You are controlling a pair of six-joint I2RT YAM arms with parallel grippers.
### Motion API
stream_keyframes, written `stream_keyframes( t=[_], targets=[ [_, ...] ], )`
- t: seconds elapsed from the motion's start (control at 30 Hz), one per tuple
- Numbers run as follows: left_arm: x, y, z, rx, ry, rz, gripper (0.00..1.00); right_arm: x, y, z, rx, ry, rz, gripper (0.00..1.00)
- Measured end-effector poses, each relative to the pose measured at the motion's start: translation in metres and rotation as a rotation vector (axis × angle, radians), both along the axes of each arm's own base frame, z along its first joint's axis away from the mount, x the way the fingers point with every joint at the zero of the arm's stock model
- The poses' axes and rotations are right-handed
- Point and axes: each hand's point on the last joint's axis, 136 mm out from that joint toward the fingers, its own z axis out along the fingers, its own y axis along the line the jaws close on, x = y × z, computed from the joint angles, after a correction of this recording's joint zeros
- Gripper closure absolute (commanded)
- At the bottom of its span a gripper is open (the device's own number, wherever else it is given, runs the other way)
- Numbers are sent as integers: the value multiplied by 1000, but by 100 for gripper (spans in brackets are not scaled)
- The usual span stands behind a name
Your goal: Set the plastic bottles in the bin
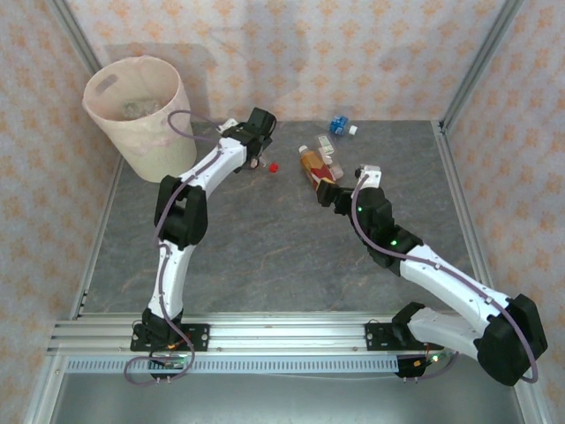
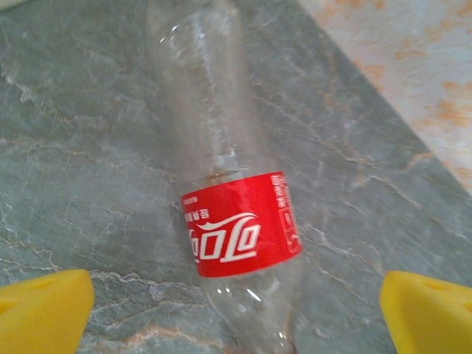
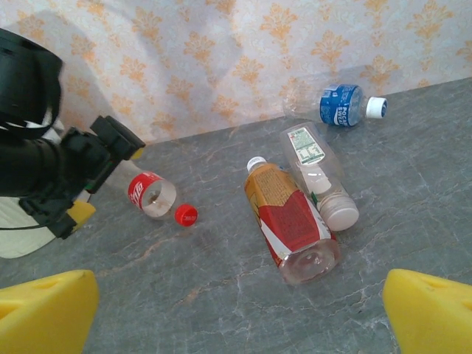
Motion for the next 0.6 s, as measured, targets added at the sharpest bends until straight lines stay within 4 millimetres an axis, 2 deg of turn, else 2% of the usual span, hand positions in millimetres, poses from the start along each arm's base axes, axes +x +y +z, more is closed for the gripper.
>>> stream_keyframes(
  t=[0.13,0.37,0.6],
  targets=[
    [14,10,-18,-16,18,71,0,-1,0,-2,-7,8,3,1],
    [44,31,-36,-38,7,144,1,-1,0,-4,-19,14,5,1],
    [59,36,-69,-49,33,145,5,-1,0,-4,-20,14,5,1]
  ],
)
